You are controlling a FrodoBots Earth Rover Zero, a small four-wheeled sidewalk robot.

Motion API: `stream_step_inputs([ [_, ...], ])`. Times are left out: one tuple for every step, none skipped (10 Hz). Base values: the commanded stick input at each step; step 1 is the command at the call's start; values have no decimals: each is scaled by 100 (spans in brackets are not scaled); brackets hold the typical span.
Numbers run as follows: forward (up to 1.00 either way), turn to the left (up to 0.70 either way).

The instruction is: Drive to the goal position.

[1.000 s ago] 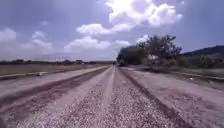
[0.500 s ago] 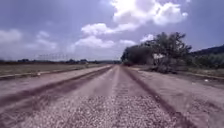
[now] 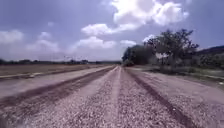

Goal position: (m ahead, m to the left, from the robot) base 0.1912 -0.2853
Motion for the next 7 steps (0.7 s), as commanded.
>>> stream_step_inputs([
  [100, 0],
  [100, 0],
  [100, 0],
  [100, 0],
  [100, 0],
  [100, 0],
  [100, 0],
])
